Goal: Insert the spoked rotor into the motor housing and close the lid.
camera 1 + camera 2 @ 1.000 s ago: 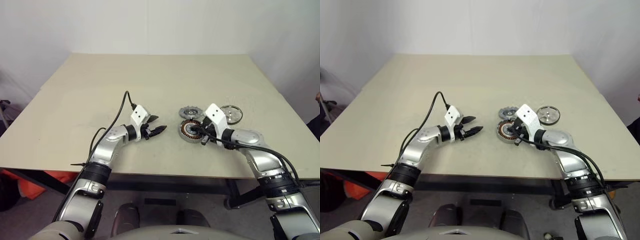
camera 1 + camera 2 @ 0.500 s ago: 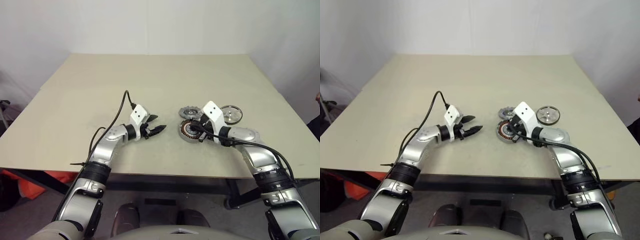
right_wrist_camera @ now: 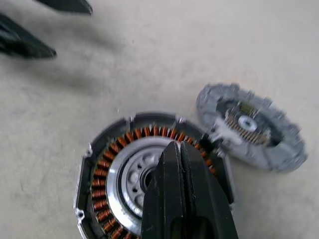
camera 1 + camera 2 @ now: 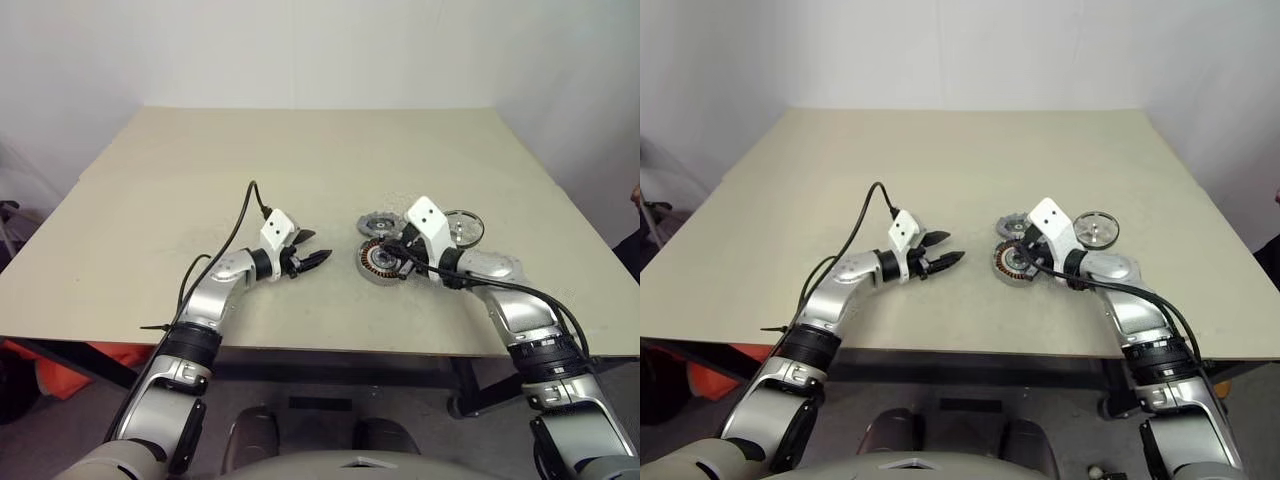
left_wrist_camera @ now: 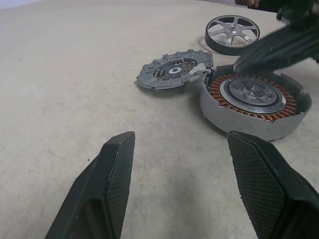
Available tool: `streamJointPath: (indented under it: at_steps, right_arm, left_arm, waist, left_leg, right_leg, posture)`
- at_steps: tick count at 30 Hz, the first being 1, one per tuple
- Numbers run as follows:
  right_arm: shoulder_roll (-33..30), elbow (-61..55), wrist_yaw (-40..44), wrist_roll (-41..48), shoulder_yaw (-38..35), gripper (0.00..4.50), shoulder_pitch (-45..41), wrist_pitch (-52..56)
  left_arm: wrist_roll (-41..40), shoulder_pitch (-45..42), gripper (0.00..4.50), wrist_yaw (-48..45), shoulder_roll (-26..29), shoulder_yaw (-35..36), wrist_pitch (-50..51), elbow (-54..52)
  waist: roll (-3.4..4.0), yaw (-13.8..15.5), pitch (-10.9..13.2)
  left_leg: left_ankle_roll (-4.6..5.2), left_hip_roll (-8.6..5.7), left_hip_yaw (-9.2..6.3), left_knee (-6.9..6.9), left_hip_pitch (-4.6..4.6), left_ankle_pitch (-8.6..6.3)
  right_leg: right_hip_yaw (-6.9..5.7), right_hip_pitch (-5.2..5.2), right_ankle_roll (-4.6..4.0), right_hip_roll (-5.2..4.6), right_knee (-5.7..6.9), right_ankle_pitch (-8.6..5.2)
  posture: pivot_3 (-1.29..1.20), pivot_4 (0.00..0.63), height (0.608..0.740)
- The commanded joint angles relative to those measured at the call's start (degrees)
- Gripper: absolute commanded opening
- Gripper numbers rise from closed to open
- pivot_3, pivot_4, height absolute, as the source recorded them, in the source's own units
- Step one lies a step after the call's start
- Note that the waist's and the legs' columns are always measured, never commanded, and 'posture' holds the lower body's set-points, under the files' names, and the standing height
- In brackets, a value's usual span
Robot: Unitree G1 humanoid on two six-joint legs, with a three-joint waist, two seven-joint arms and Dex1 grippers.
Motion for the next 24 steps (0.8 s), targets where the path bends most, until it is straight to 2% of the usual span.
streamJointPath:
  at_steps: [1, 5, 13, 24]
  right_arm:
    - [-0.87, -2.89, 0.66, 0.76, -1.16, 0.03, -0.02, -0.14]
    - [-0.71, -2.59, 0.76, 0.46, -0.78, 0.03, 0.91, -0.08]
    - [3.27, 5.20, -1.53, -2.20, 2.26, 0.03, -0.51, -2.04]
    - [-1.89, -1.01, 0.66, -2.22, 0.64, 0.03, -0.37, -4.37]
  left_arm:
    - [-0.37, -1.39, 3.11, 0.05, 0.28, 0.01, -1.32, -0.88]
    - [-0.35, -1.31, 3.11, 0.03, 0.45, 0.04, -1.35, -0.94]
    - [-0.27, -1.82, 3.11, 0.07, 0.50, -0.04, -1.46, -0.58]
    - [-0.21, -1.44, 3.11, 0.20, 0.49, -0.20, -1.68, -0.51]
  waist:
    - [0.00, 0.01, 0.00]
    - [0.00, 0.03, 0.00]
    - [-0.01, -0.94, -0.01]
    - [-0.01, -1.06, 0.00]
  left_leg:
    - [0.00, 0.00, 0.00, 0.00, 0.00, 0.00]
    - [0.00, 0.00, 0.00, 0.00, 0.00, 0.00]
    - [-0.02, 0.00, 0.00, 0.01, 0.06, 0.01]
    - [0.01, -0.02, -0.01, 0.01, -0.01, 0.00]
  right_leg:
    - [0.00, 0.00, 0.00, 0.00, 0.00, 0.00]
    - [0.00, 0.00, 0.00, 0.00, 0.00, 0.00]
    - [0.00, 0.04, 0.00, 0.00, 0.02, 0.00]
    - [-0.01, 0.04, 0.00, -0.01, -0.02, 0.00]
  posture:
    - [0.00, 0.000, 0.740]
    - [0.00, 0.000, 0.740]
    - [0.00, 0.000, 0.740]
    - [0.00, 0.000, 0.740]
